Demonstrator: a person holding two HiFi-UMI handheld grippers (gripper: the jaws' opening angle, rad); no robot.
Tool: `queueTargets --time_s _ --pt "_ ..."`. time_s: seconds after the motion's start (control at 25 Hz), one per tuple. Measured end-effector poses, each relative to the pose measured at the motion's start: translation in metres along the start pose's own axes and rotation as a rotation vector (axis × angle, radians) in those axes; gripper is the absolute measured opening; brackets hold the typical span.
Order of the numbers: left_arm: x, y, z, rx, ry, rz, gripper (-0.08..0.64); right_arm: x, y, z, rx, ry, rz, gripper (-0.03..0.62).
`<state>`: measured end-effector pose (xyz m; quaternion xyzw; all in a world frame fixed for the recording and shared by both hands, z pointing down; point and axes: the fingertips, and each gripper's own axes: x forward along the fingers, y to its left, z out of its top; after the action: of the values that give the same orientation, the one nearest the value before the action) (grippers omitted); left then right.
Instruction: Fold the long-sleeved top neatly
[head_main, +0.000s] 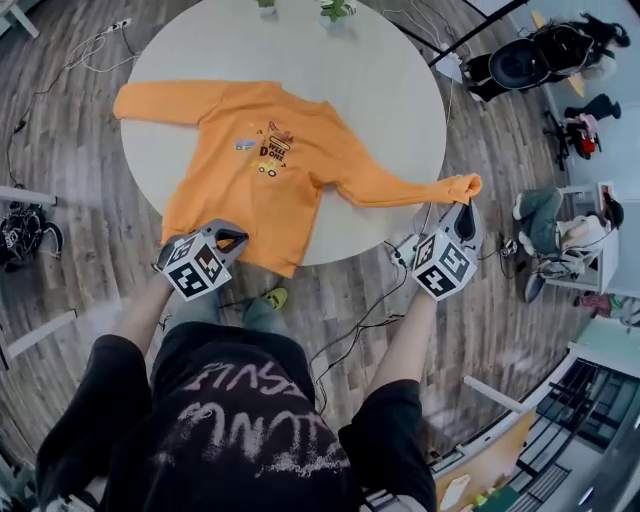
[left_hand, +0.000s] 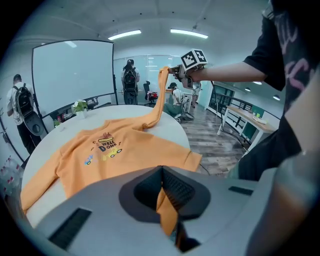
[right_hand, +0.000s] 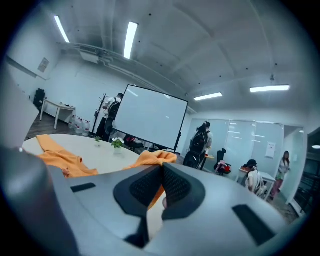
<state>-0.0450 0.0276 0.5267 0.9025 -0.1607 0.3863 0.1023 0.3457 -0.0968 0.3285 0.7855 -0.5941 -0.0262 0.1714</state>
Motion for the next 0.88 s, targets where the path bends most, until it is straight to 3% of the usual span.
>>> queueTargets --time_s 0.2,0.52,0.68,0.88 --pt "-0.034 0.038 -0.020 -0.013 -0.045 0.011 0.011 0.010 0.090 0.045 -0.034 -0.043 0.073 0.006" --pt "-0.087 0.096 -0.067 -0.031 -0.083 0.023 0.012 0.029 0.265 0.095 -0.091 -0.096 0.262 0.006" --pt "-0.111 0.124 -0.105 -0.091 -0.071 0.049 0.011 0.037 0.353 0.090 -0.110 -0.070 0.369 0.006" --pt "-0.133 0.146 -0.149 -0.175 -0.044 0.078 0.012 0.043 0.445 0.050 -0.131 0.038 0.489 0.008"
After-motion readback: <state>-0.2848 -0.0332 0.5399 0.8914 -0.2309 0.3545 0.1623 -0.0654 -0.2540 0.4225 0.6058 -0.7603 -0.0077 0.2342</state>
